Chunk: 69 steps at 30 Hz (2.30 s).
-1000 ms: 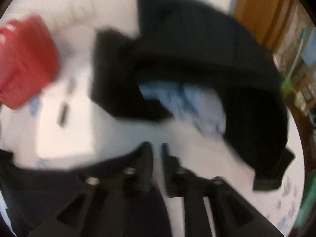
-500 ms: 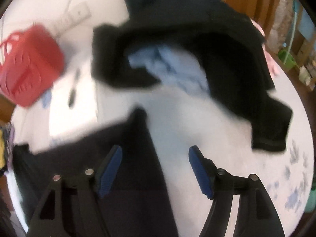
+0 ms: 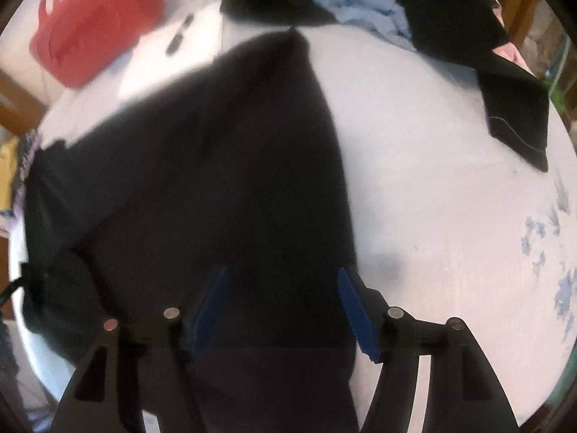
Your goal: Fold clothes
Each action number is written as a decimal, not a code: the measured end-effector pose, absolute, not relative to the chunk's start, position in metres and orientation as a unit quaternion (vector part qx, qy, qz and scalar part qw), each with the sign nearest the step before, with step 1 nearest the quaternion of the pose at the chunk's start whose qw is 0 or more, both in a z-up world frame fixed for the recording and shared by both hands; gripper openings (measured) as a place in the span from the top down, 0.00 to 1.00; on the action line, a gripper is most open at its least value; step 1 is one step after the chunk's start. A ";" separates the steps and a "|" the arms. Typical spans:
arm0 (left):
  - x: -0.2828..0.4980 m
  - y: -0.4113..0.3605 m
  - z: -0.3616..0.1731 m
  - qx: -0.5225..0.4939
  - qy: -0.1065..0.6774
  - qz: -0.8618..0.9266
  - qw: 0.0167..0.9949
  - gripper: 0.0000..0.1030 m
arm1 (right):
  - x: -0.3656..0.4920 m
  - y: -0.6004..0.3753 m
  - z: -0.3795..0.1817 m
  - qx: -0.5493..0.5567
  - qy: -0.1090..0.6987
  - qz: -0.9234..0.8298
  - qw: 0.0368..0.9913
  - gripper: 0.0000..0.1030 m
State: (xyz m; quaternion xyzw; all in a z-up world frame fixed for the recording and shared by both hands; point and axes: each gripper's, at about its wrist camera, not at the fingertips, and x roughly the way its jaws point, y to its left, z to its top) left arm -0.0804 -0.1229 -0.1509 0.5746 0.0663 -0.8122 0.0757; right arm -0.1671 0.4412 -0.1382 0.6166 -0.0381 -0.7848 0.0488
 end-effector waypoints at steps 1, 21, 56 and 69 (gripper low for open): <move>-0.078 -0.119 -0.156 0.580 0.063 -0.809 0.074 0.36 | -0.166 0.436 -0.143 0.619 -0.023 -0.783 0.045 0.31; -0.020 -0.117 -0.135 0.579 0.057 -0.812 0.042 0.85 | -0.019 0.534 -0.109 0.588 -0.120 -0.797 -0.064 0.43; -0.006 -0.110 -0.146 0.589 0.039 -0.807 0.003 0.95 | -0.031 0.467 -0.111 0.578 -0.085 -0.812 -0.009 0.92; 0.036 -0.121 -0.121 0.612 0.046 -0.789 -0.026 0.95 | 0.040 0.527 -0.125 0.663 -0.119 -0.732 -0.103 0.73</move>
